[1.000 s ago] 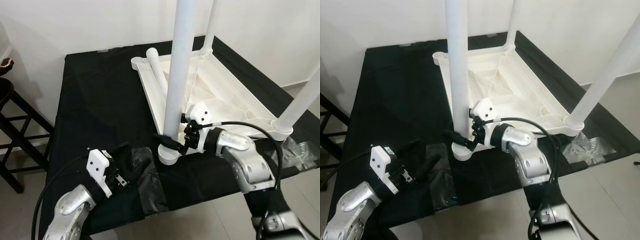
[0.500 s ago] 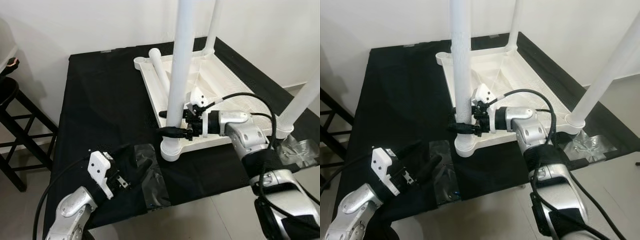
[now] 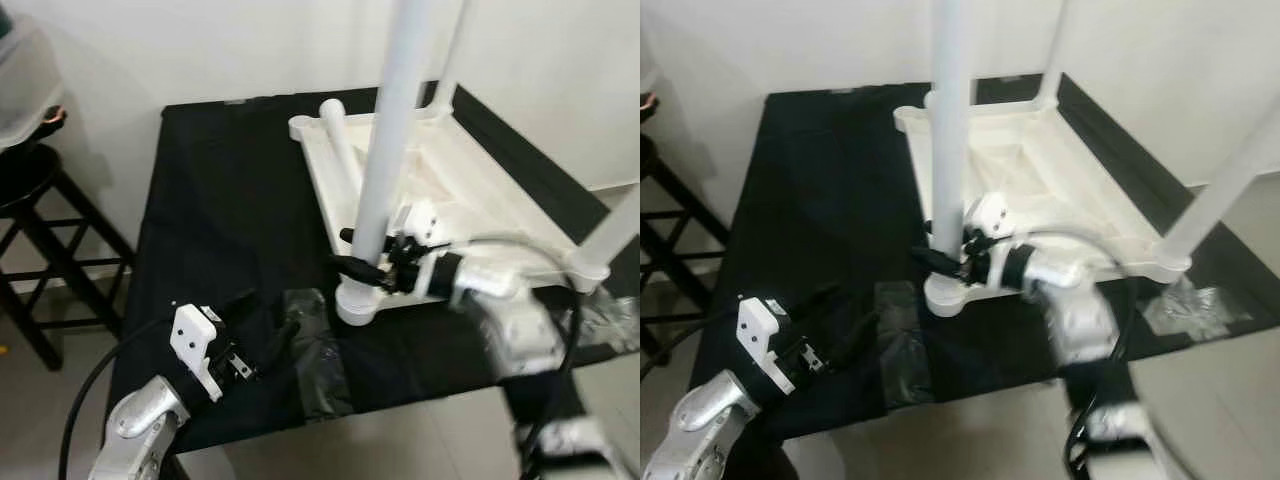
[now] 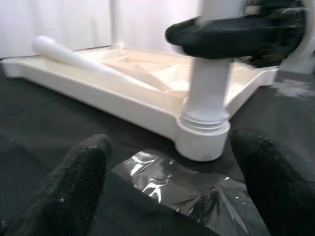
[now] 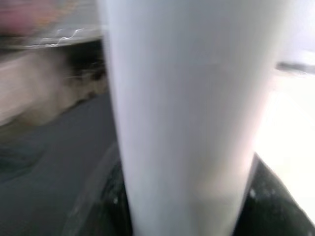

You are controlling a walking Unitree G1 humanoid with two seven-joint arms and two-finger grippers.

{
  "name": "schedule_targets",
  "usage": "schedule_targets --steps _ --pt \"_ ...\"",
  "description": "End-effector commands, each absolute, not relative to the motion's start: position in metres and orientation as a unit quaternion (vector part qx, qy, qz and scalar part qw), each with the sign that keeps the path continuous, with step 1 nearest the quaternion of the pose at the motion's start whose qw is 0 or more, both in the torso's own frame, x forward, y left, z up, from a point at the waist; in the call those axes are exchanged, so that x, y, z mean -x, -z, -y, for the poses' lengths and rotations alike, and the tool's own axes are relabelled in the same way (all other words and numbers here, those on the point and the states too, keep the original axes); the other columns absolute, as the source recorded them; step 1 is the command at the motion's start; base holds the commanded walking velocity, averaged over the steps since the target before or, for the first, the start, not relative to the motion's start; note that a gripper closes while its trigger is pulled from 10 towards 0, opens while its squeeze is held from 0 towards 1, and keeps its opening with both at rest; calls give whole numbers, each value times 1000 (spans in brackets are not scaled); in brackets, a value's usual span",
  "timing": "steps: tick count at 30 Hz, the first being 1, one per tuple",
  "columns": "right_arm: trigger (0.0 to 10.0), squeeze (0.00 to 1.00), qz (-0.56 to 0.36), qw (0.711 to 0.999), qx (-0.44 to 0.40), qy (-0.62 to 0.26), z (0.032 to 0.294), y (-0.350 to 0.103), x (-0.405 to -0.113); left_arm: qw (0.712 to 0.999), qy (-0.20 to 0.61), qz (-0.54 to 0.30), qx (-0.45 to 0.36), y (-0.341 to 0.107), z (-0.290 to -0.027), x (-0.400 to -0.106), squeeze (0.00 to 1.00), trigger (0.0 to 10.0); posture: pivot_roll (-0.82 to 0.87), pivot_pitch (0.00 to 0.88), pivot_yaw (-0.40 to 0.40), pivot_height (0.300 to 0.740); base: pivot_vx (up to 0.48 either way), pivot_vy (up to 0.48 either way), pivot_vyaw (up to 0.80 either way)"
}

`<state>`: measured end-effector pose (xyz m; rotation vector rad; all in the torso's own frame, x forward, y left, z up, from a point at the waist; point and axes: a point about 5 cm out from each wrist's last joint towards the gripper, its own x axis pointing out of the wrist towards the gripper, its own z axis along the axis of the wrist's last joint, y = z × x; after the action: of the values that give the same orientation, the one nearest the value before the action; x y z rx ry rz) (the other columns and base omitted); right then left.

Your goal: Building children table

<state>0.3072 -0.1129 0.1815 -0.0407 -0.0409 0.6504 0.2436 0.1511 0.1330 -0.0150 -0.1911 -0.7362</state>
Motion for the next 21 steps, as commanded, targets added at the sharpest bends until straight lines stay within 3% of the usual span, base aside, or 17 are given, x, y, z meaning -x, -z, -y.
schedule_targets --steps 1,6,11,12,13,14,19,21 --pt "0 0 -131 975 23 -181 126 -131 -277 927 364 88 7 -134 -155 -244 0 10000 -54 214 22 740 0 0 0" --pt "0 0 -122 974 79 -172 145 -139 -298 920 383 83 9 -133 -151 -246 0 10000 -43 198 -2 740 0 0 0" --pt "0 0 -139 973 88 -163 138 -136 -294 923 375 86 9 -134 -151 -245 0 10000 -37 195 -3 740 0 0 0" --pt "10000 0 -146 972 99 -155 137 -136 -291 926 368 89 10 -134 -152 -244 0 10000 -36 192 -5 740 0 0 0" --pt "10000 0 -146 972 99 -155 137 -136 -291 926 368 89 10 -134 -152 -244 0 10000 -36 192 -5 740 0 0 0" --pt "10000 1000 -153 973 109 -138 135 -137 -288 927 364 90 12 -134 -152 -244 0 10000 -40 188 -8 740 0 0 0" --pt "10000 1000 -127 973 118 -153 138 -156 -304 923 375 89 17 -133 -149 -244 0 10000 -44 177 -8 740 0 0 0" --pt "10000 1000 -73 968 116 -210 134 -176 -317 921 378 88 18 -132 -148 -244 0 10000 -46 165 -9 740 0 0 0"
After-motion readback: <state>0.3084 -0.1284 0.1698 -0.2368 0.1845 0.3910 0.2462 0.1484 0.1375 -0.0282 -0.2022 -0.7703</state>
